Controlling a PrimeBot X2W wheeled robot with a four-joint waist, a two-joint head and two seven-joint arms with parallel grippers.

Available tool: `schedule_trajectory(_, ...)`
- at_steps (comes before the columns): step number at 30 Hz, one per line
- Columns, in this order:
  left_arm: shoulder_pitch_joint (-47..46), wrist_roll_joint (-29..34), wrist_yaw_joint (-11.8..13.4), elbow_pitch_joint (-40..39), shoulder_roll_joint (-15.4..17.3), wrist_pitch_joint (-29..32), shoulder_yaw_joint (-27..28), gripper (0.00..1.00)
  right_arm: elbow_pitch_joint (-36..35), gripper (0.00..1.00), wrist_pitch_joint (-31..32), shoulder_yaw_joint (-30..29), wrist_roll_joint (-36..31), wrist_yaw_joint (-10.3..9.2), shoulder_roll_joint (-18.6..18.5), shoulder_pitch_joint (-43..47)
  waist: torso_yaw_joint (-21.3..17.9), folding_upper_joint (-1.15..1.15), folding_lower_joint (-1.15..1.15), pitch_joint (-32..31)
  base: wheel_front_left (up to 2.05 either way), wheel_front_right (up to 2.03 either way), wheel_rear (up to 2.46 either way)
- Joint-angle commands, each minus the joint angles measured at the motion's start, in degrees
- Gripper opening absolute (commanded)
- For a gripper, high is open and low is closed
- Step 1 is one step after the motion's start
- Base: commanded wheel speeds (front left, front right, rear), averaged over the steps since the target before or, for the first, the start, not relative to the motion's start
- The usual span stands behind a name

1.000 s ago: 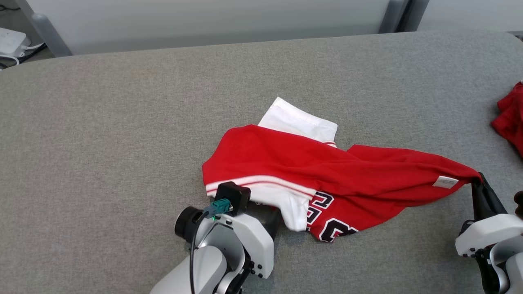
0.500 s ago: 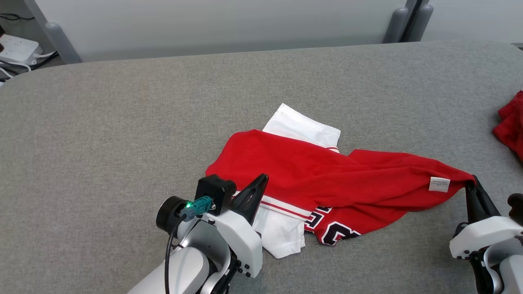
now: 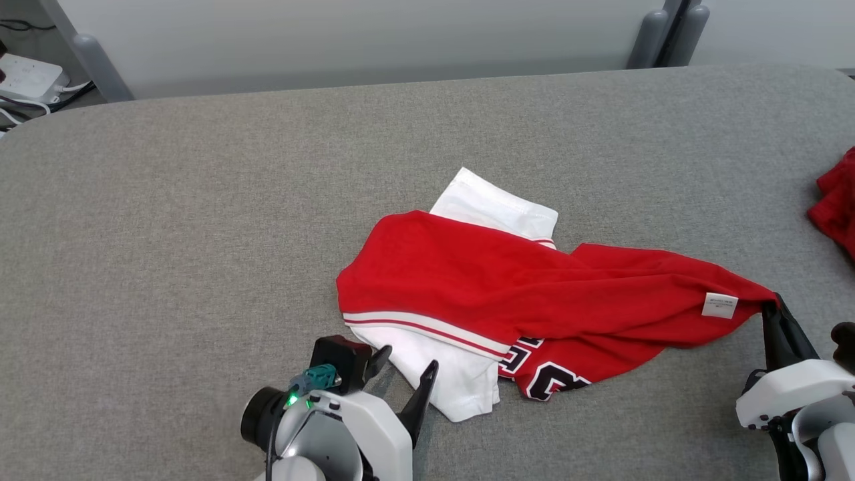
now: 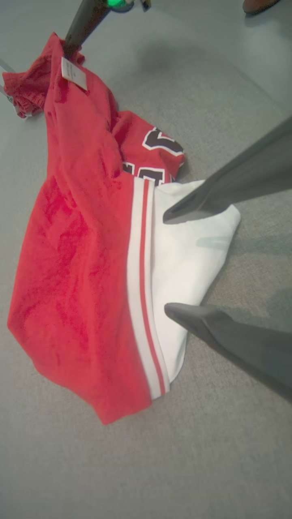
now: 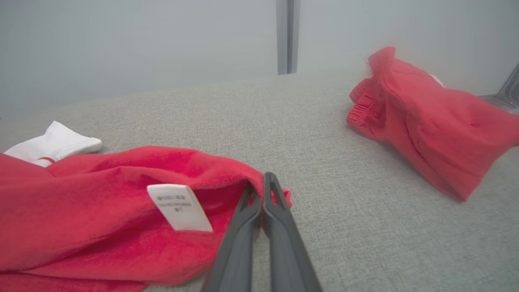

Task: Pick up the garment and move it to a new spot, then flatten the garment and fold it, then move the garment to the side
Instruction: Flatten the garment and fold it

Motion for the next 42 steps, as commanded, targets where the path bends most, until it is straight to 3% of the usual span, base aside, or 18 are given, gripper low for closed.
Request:
schedule_trajectory(1,-0.25,-0.85,0.41,-1.51,0.63,0.42,1.99,1.00,-1.73,0.00,-0.69,1.10,0.18,0.23,-1.23,-0.07,0.07,0.00,0.00,0.11,0.00,0.00,0.00)
schedule_trajectory(9,0.17,-2.37,0.79,2.47,-0.15,4.50,0.28,1.00,-2.22,0.00,-0.69,1.31,0.25,0.23,-1.43,-0.62,-0.02,0.00,0.00,1.02,0.00,0.00,0.00)
schedule_trajectory(20,-2.42,-3.70,-2.35,8.29,-4.52,2.20,-0.14,1.00,-2.70,0.00,-0.69,1.28,0.30,0.23,-2.42,-1.13,-0.68,0.00,0.00,2.47,0.00,0.00,0.00)
schedule_trajectory(21,-2.66,-3.75,-2.72,8.68,-4.83,1.79,-0.16,0.89,-2.73,0.00,-0.69,1.24,0.29,0.23,-2.50,-1.17,-0.69,0.00,0.00,2.57,0.00,0.00,0.00)
schedule_trajectory(22,-2.95,-3.60,-2.97,9.09,-5.05,1.34,-0.21,0.46,-2.76,0.00,-0.69,1.20,0.27,0.23,-2.57,-1.20,-0.70,0.00,0.00,2.65,0.00,0.00,0.00)
schedule_trajectory(23,-3.20,-3.58,-3.21,9.46,-5.32,0.99,-0.24,0.16,-2.79,0.00,-0.69,1.17,0.27,0.23,-2.64,-1.22,-0.69,0.00,0.00,2.71,0.00,0.00,0.00)
schedule_trajectory(24,-3.33,-3.70,-3.56,9.77,-5.55,0.97,-0.38,0.00,-2.81,0.00,-0.69,1.13,0.28,0.23,-2.70,-1.23,-0.65,0.00,0.00,2.74,0.00,0.00,0.00)
schedule_trajectory(29,-3.82,-4.55,-5.18,8.87,-5.85,-0.67,0.33,0.00,-3.09,0.00,-0.69,1.06,0.01,0.23,-2.91,-1.54,-0.34,0.00,0.00,2.55,0.00,0.00,0.00)
schedule_trajectory(34,-3.80,-6.08,-4.81,1.62,-4.10,-7.56,6.76,0.00,-7.72,0.00,-0.69,0.99,-0.33,0.23,-3.32,-1.63,0.48,0.00,0.00,1.73,0.00,0.00,0.00)
schedule_trajectory(38,-4.34,-7.07,-4.78,-6.00,-0.06,-11.24,12.94,0.00,-12.78,0.00,-0.69,1.65,-0.35,0.23,-4.50,-2.42,1.29,0.00,0.00,0.68,0.00,0.00,0.00)
schedule_trajectory(42,-6.23,-7.83,-5.14,-12.13,5.02,-10.73,17.68,0.00,-17.64,0.00,-0.69,3.79,1.56,0.23,-6.27,-5.18,1.73,0.00,0.00,-0.98,0.00,0.00,0.00)
